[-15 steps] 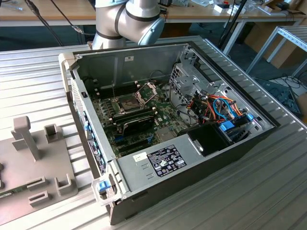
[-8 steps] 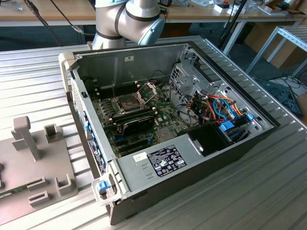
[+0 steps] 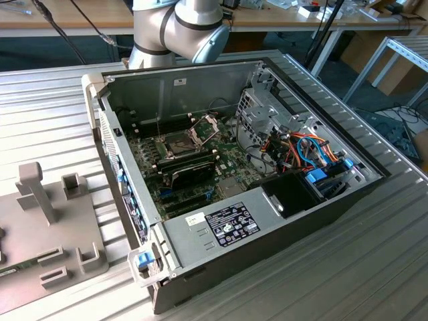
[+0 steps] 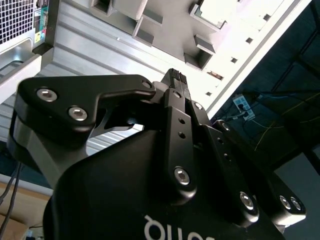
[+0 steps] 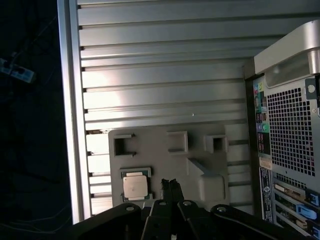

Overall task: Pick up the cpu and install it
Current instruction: 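Reach for the cpu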

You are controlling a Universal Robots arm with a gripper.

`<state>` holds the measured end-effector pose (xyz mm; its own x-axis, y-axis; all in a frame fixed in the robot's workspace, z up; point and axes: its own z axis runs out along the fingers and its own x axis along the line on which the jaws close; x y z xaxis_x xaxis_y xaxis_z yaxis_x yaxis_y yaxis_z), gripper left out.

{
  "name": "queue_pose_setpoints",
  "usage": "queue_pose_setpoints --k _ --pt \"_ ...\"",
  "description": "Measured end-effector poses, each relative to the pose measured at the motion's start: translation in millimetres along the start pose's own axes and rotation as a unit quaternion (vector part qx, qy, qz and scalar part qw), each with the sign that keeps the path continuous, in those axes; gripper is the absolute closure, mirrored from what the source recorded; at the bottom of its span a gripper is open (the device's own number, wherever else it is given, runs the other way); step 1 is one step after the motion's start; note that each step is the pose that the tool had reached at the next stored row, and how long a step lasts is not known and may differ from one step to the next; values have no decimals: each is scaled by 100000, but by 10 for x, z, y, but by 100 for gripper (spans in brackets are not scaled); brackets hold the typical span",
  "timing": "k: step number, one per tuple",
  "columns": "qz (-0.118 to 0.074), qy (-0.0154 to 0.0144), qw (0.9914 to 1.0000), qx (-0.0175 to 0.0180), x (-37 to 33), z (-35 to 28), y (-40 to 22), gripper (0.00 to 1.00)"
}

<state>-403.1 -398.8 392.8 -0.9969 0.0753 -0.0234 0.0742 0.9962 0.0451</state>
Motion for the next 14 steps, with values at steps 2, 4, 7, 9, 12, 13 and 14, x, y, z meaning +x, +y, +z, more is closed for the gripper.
queue_pose_setpoints --k 2,4,7,9,12,13,14 --pt "1 1 100000 -1 27 -1 -2 89" --pt "0 0 100000 -1 63 -1 -5 89" --pt "1 2 100000 -1 111 -2 -8 89" --pt "-10 5 100000 3 122 -3 -10 89" --pt "0 1 100000 -2 132 -3 -10 89" --pt "1 4 100000 0 135 -3 -10 89" --pt "2 2 100000 -1 138 -3 -10 89"
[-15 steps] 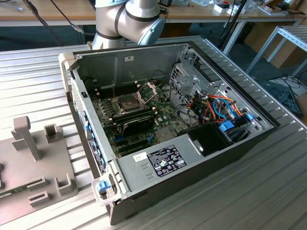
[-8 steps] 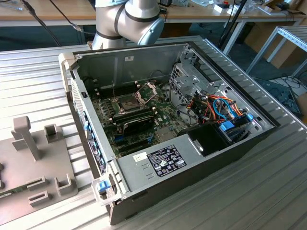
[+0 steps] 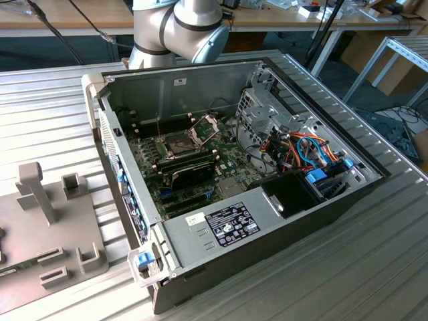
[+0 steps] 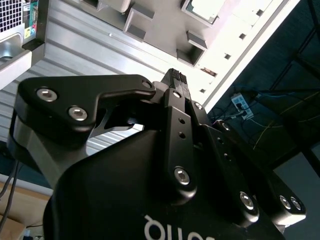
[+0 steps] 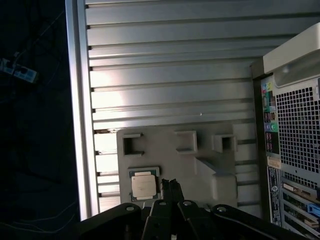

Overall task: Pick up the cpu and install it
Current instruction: 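Reach for the cpu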

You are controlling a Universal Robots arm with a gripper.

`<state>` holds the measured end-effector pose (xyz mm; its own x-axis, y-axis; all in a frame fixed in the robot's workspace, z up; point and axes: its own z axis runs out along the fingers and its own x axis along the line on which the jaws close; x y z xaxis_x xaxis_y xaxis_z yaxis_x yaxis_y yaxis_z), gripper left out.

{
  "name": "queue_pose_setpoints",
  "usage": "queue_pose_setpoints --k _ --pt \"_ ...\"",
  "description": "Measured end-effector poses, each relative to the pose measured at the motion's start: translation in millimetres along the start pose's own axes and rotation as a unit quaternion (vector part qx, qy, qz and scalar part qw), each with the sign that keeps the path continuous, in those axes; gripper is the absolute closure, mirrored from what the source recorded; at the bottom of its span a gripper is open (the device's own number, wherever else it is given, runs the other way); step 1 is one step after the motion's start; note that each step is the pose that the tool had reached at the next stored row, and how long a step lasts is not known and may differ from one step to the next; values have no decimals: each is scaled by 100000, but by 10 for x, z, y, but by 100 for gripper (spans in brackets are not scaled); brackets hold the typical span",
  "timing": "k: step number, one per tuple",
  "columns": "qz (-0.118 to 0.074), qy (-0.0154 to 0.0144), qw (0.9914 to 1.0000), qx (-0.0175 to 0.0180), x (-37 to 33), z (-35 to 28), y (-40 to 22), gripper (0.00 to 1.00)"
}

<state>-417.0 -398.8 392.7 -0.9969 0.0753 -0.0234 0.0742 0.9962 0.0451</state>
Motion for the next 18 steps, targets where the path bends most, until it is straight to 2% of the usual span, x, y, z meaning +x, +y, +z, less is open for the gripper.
queue_pose_setpoints --k 7,18 --pt "-2 4 100000 3 7 0 -1 89" --pt "-3 0 100000 1 182 16 -15 89"
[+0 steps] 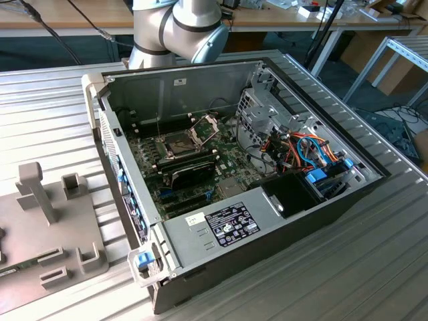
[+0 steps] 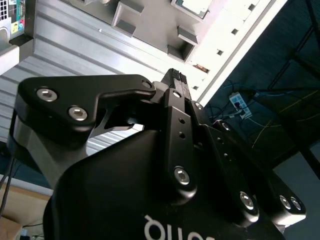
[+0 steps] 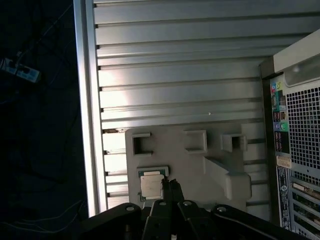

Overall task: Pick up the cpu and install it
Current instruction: 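Reach for the cpu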

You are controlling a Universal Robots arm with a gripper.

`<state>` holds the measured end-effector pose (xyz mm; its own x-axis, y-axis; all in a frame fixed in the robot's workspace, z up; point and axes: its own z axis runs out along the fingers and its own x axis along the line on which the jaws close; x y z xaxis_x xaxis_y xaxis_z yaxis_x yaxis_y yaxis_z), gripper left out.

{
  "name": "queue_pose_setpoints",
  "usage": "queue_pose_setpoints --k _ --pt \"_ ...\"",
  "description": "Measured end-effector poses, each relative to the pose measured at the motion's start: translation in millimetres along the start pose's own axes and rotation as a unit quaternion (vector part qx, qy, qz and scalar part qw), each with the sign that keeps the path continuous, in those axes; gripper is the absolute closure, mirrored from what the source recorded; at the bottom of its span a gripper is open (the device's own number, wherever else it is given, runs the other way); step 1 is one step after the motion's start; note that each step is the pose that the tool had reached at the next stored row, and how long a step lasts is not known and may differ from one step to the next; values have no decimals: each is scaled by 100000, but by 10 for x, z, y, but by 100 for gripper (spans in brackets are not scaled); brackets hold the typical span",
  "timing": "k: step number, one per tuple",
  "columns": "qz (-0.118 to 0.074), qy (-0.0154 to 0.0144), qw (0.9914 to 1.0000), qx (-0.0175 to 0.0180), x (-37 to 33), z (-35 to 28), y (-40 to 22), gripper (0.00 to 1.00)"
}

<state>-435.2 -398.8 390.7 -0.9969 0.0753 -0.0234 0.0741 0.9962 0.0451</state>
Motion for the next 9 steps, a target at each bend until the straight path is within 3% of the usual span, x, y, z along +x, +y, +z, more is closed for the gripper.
queue_pose_setpoints --k 5,9 --pt "1 2 100000 -2 71 37 -7 89" --pt "0 98 100000 3 102 121 -13 89"
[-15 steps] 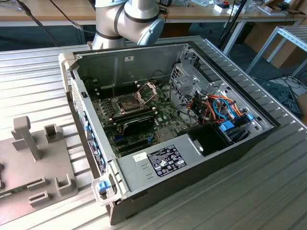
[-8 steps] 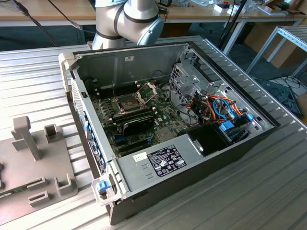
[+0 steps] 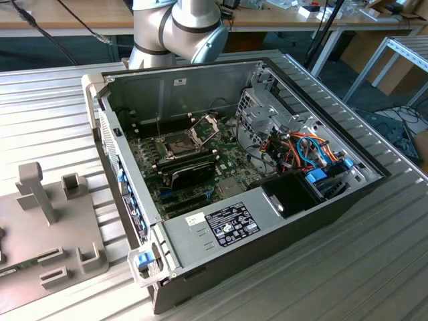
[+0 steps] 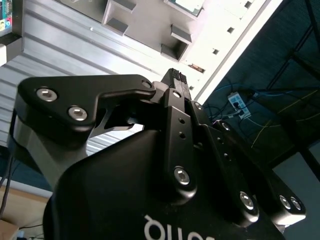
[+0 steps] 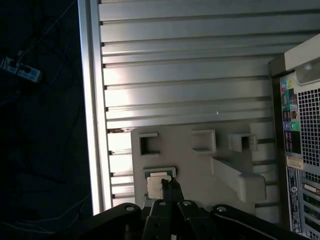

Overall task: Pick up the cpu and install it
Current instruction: 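Reach for the cpu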

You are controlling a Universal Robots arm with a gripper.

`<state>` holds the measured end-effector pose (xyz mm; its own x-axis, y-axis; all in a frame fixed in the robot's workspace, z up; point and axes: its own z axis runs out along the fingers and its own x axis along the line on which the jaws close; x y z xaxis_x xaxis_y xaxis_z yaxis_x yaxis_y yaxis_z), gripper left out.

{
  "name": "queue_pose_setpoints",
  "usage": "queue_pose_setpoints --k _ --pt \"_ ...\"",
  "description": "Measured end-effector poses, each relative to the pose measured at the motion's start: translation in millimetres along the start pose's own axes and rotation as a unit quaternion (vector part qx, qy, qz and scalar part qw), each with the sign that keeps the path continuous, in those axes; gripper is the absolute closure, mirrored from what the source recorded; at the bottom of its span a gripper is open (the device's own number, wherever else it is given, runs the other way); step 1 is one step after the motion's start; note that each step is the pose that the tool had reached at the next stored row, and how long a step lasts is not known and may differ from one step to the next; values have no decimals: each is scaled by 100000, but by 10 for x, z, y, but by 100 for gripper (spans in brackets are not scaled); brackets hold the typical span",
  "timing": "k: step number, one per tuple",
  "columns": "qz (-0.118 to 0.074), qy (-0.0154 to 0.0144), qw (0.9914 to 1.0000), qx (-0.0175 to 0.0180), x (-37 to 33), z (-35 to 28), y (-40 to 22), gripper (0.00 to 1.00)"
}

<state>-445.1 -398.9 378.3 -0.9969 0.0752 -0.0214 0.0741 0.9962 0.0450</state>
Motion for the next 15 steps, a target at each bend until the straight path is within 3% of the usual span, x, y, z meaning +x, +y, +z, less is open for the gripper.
queue_pose_setpoints --k 6,15 --pt "19 211 100000 21 10 105 -5 89" --pt "17 233 100000 18 11 113 -22 89"
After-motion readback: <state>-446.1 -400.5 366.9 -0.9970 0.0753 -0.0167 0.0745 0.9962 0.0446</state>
